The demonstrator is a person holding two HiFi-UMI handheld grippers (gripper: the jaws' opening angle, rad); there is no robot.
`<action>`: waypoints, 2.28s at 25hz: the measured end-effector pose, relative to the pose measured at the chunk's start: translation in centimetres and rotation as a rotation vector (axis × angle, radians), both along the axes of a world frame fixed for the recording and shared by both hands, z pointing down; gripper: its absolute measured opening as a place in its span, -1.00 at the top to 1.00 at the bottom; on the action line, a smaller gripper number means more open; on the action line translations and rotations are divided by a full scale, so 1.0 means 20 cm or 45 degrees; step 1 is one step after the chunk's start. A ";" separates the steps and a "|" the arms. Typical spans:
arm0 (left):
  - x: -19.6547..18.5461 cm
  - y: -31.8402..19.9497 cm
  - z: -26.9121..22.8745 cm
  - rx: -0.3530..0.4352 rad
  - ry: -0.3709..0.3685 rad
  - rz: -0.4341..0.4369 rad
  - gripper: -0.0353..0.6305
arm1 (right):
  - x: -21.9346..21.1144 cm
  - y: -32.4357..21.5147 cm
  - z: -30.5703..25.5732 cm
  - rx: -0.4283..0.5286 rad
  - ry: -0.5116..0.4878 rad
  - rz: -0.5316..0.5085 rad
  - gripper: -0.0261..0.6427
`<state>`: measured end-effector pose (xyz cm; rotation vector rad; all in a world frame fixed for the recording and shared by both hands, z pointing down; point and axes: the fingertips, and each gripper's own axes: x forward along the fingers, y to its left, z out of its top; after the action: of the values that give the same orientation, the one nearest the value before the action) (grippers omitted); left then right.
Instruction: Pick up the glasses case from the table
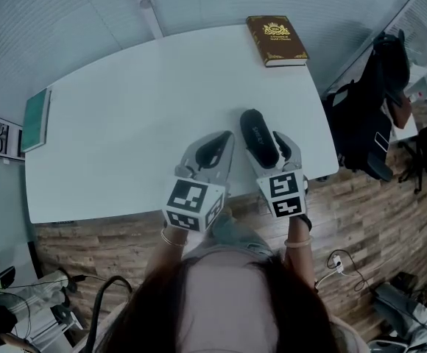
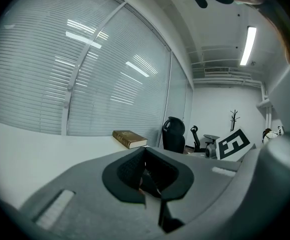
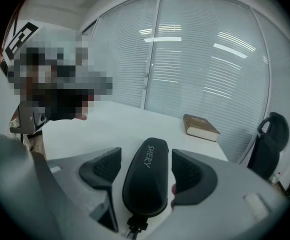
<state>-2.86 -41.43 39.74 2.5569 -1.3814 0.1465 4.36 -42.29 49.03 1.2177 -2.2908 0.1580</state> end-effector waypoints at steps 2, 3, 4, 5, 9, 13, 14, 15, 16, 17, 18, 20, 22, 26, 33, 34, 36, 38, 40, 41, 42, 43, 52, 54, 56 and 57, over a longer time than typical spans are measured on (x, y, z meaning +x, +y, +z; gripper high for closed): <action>0.00 -0.01 0.01 -0.011 0.000 -0.003 0.87 | 0.00 -0.01 0.03 -0.023 0.008 -0.006 -0.01; 0.00 -0.02 0.02 -0.018 0.001 -0.005 0.87 | 0.00 -0.01 0.04 -0.032 0.010 -0.007 -0.04; -0.01 -0.02 0.03 -0.026 0.001 -0.008 0.87 | 0.00 -0.01 0.05 -0.042 0.011 -0.007 -0.04; 0.00 -0.02 0.04 -0.034 0.000 -0.010 0.87 | 0.00 -0.02 0.06 -0.052 0.013 -0.006 -0.05; 0.00 -0.04 0.07 -0.057 0.003 -0.011 0.87 | 0.00 -0.03 0.12 -0.099 0.025 -0.010 -0.11; 0.02 -0.06 0.12 -0.085 0.007 -0.009 0.87 | 0.00 -0.05 0.18 -0.141 0.023 -0.006 -0.15; 0.02 -0.07 0.13 -0.092 0.007 -0.008 0.87 | 0.01 -0.06 0.19 -0.147 0.020 0.000 -0.15; 0.02 -0.07 0.14 -0.098 0.006 -0.006 0.87 | 0.01 -0.06 0.20 -0.154 0.017 0.006 -0.15; 0.02 -0.07 0.15 -0.104 0.004 -0.006 0.87 | 0.01 -0.06 0.21 -0.165 0.016 0.011 -0.17; 0.02 -0.07 0.16 -0.111 0.004 -0.007 0.87 | 0.01 -0.06 0.23 -0.180 0.018 0.014 -0.18; 0.02 -0.08 0.17 -0.117 0.005 -0.010 0.87 | 0.02 -0.06 0.24 -0.197 0.021 0.016 -0.20; 0.03 -0.09 0.18 -0.128 0.009 -0.015 0.87 | 0.02 -0.06 0.27 -0.227 0.026 0.019 -0.21; 0.03 -0.09 0.19 -0.135 0.012 -0.017 0.87 | 0.03 -0.06 0.30 -0.246 0.026 0.023 -0.21; 0.04 -0.09 0.21 -0.143 0.007 -0.018 0.87 | 0.03 -0.05 0.32 -0.264 0.021 0.023 -0.21; 0.02 -0.09 0.21 -0.145 0.006 -0.033 0.87 | 0.03 -0.05 0.33 -0.255 0.014 0.014 -0.17; 0.01 -0.09 0.21 -0.144 0.005 -0.035 0.87 | 0.03 -0.06 0.33 -0.250 0.014 0.014 -0.16; 0.00 -0.09 0.21 -0.141 0.004 -0.043 0.87 | 0.03 -0.06 0.32 -0.239 0.012 0.015 -0.15; -0.02 -0.09 0.20 -0.140 0.002 -0.052 0.87 | 0.03 -0.06 0.32 -0.225 0.002 0.021 -0.14; -0.03 -0.09 0.20 -0.136 -0.002 -0.058 0.87 | 0.03 -0.06 0.31 -0.216 -0.020 0.033 -0.13; -0.04 -0.08 0.20 -0.135 -0.002 -0.062 0.87 | 0.03 -0.05 0.30 -0.213 -0.034 0.039 -0.13; -0.04 -0.08 0.20 -0.133 -0.002 -0.066 0.87 | 0.02 -0.05 0.29 -0.209 -0.048 0.044 -0.13; -0.05 -0.07 0.20 -0.131 -0.002 -0.069 0.87 | 0.02 -0.04 0.29 -0.205 -0.058 0.047 -0.13; -0.10 -0.01 0.16 -0.110 0.001 -0.082 0.87 | 0.00 0.01 0.23 -0.143 -0.063 0.057 -0.12; -0.11 0.02 0.15 -0.102 0.001 -0.087 0.87 | 0.01 0.03 0.21 -0.130 -0.066 0.062 -0.12; -0.11 0.05 0.14 -0.094 0.002 -0.089 0.87 | 0.01 0.06 0.19 -0.118 -0.064 0.062 -0.12; -0.12 0.06 0.13 -0.090 0.002 -0.089 0.87 | 0.01 0.07 0.18 -0.112 -0.061 0.062 -0.12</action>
<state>-5.18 -40.15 42.35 2.4477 -1.4369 0.1777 4.54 -40.84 52.58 1.2373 -2.2706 0.3052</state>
